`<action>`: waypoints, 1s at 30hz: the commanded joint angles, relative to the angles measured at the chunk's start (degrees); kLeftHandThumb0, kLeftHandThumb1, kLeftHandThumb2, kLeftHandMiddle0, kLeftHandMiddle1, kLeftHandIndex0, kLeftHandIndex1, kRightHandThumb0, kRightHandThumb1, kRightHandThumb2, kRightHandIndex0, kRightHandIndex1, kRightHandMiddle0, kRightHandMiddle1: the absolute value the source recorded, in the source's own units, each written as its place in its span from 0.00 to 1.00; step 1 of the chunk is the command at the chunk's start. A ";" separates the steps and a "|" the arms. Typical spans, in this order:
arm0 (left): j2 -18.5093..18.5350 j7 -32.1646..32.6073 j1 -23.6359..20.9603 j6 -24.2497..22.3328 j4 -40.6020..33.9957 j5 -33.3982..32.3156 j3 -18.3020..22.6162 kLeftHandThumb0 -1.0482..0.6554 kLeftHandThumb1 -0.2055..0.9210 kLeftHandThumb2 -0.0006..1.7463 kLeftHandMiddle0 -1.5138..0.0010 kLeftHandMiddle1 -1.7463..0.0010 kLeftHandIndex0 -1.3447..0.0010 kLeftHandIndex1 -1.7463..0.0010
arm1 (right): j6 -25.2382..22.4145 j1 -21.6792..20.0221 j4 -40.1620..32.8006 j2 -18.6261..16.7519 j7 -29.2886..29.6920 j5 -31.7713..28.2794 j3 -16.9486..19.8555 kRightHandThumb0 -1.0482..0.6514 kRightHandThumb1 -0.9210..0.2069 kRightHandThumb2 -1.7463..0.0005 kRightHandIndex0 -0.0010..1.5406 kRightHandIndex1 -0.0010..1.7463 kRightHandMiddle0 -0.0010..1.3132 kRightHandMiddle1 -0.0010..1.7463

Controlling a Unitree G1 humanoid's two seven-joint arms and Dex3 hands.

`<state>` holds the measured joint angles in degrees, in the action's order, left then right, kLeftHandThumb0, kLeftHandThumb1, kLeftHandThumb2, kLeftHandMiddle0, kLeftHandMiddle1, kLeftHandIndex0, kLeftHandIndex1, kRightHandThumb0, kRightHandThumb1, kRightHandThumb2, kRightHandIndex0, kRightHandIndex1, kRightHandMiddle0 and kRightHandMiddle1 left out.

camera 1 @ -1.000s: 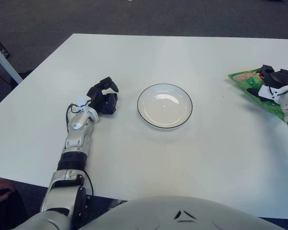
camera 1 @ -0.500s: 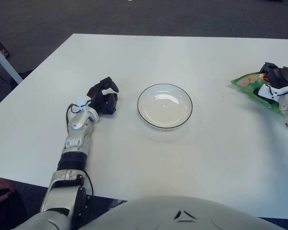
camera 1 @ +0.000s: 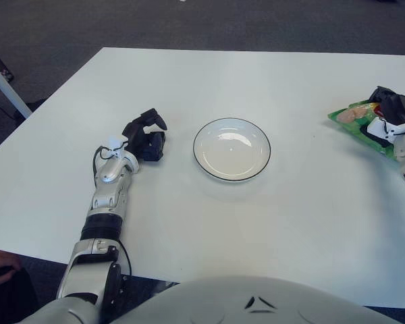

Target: Put the snack into the plate.

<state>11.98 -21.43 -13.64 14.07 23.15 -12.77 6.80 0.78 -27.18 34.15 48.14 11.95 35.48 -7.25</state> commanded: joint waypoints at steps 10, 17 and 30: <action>-2.48 0.51 5.64 -1.28 3.63 0.74 -0.87 0.32 0.40 0.80 0.12 0.00 0.50 0.00 | 0.68 0.93 -6.78 -1.58 3.26 0.23 1.86 0.62 0.81 0.08 0.57 0.91 0.49 1.00; -2.52 0.24 5.45 -0.63 4.43 0.91 -1.00 0.32 0.41 0.80 0.12 0.00 0.50 0.00 | 1.86 -1.74 -11.31 -2.59 2.04 0.11 1.64 0.62 0.82 0.07 0.58 0.91 0.49 1.00; -3.21 0.92 5.61 -0.13 4.34 1.22 -1.41 0.32 0.41 0.80 0.12 0.00 0.51 0.00 | 7.54 -7.59 -8.19 -5.60 2.20 0.48 -0.02 0.62 0.85 0.03 0.57 0.96 0.51 1.00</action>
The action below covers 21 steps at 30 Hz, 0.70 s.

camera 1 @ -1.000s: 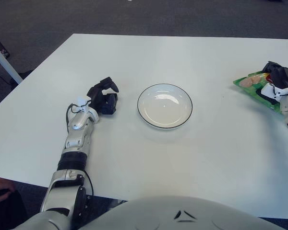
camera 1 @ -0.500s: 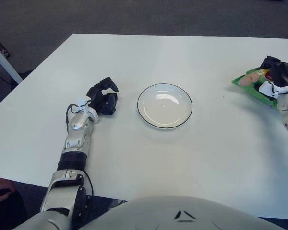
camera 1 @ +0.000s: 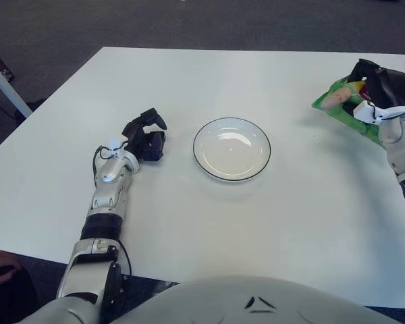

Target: Put the snack into the plate.

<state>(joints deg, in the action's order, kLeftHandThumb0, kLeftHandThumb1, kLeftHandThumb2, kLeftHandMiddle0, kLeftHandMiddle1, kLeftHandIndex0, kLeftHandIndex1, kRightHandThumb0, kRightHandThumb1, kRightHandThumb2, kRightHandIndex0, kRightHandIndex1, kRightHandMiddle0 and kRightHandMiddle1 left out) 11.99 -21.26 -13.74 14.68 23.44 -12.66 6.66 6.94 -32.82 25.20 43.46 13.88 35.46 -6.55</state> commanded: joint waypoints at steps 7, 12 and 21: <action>-3.32 0.73 5.40 -0.42 4.77 0.81 -1.10 0.32 0.41 0.80 0.12 0.00 0.50 0.00 | 2.20 -5.40 -1.69 -3.53 -1.64 0.83 -2.30 0.62 0.89 0.00 0.59 0.96 0.53 1.00; -3.59 0.95 5.37 -0.32 4.80 0.70 -1.11 0.32 0.40 0.81 0.12 0.00 0.50 0.00 | 1.72 -7.42 -3.28 -5.15 -3.78 0.53 -2.72 0.62 0.88 0.01 0.59 0.97 0.52 1.00; -3.97 1.22 5.06 -0.45 5.17 0.59 -1.18 0.31 0.39 0.81 0.12 0.00 0.49 0.00 | -0.87 -10.07 -10.22 -9.96 -6.78 2.52 -4.36 0.62 0.87 0.01 0.58 0.98 0.52 1.00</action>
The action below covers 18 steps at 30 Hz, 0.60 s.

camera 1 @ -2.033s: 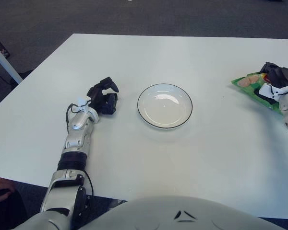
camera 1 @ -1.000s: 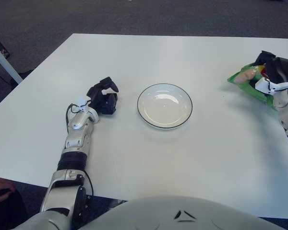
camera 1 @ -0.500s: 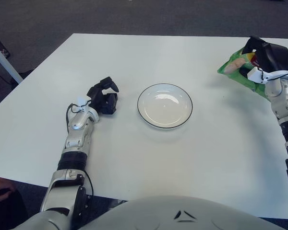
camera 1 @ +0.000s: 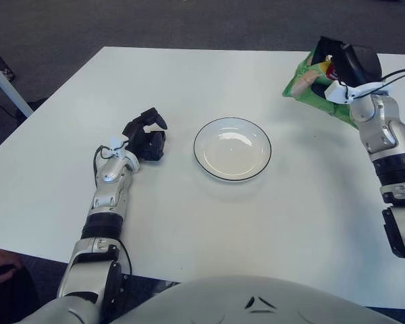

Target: Put the snack into the plate.

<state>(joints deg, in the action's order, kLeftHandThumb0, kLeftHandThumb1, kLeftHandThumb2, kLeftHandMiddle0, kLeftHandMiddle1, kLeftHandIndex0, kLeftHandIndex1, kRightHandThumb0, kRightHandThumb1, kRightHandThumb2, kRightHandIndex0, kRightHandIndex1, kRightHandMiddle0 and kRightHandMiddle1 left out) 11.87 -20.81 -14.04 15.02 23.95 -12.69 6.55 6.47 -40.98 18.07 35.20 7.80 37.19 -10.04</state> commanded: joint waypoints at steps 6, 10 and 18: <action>-4.12 0.93 5.01 -1.57 4.61 0.05 -0.86 0.32 0.40 0.80 0.11 0.00 0.50 0.00 | -4.06 -2.54 -9.87 -5.23 -5.00 3.10 -3.43 0.62 0.90 0.00 0.60 0.95 0.53 1.00; -4.26 1.08 4.87 -1.47 4.83 0.09 -0.86 0.32 0.41 0.79 0.11 0.00 0.51 0.00 | -3.17 -3.63 -8.96 -6.35 -6.24 2.94 -4.20 0.62 0.89 0.00 0.60 0.95 0.53 1.00; -4.30 1.03 4.54 -0.76 5.63 0.47 -0.92 0.32 0.43 0.78 0.11 0.00 0.52 0.00 | 0.11 -4.24 -7.72 -9.68 -7.11 2.67 -6.71 0.62 0.87 0.00 0.57 1.00 0.52 1.00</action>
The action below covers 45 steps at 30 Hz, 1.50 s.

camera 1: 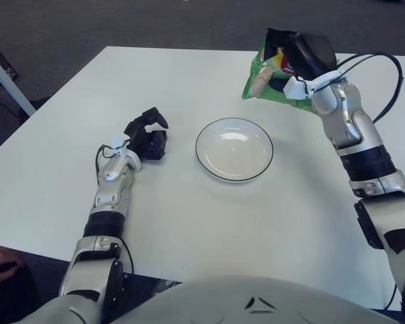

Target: Put the snack into the plate.

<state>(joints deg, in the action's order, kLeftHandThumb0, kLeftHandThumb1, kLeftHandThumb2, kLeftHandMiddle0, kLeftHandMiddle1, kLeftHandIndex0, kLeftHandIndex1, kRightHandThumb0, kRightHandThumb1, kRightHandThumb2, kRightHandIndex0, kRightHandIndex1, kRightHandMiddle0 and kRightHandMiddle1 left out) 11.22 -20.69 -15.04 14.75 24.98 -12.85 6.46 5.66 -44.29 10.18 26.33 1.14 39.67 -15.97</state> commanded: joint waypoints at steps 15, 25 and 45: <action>-3.61 -0.20 3.16 0.45 8.71 -0.11 -0.26 0.33 0.44 0.78 0.11 0.00 0.52 0.00 | 11.36 -2.99 3.58 -4.28 -3.09 -4.03 -2.42 0.62 0.87 0.00 0.57 1.00 0.52 1.00; -3.30 -0.78 2.04 0.71 10.51 -0.06 -0.26 0.33 0.44 0.77 0.11 0.00 0.53 0.00 | 16.92 -3.12 5.89 -6.34 -2.73 -4.25 -3.11 0.62 0.87 0.00 0.57 1.00 0.53 1.00; -3.99 -0.35 1.70 0.58 11.04 -0.40 0.48 0.33 0.45 0.77 0.12 0.00 0.53 0.00 | 28.79 -2.54 10.20 -8.99 -1.10 -3.89 -5.10 0.62 0.89 0.00 0.60 0.96 0.53 1.00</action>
<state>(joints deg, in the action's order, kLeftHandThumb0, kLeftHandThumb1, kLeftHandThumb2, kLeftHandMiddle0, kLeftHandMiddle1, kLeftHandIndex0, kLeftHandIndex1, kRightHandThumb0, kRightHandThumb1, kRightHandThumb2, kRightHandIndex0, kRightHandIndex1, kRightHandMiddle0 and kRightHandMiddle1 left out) 10.82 -21.06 -19.01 17.85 31.55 -13.04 7.61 32.98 -46.24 20.23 17.79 -0.37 36.65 -20.97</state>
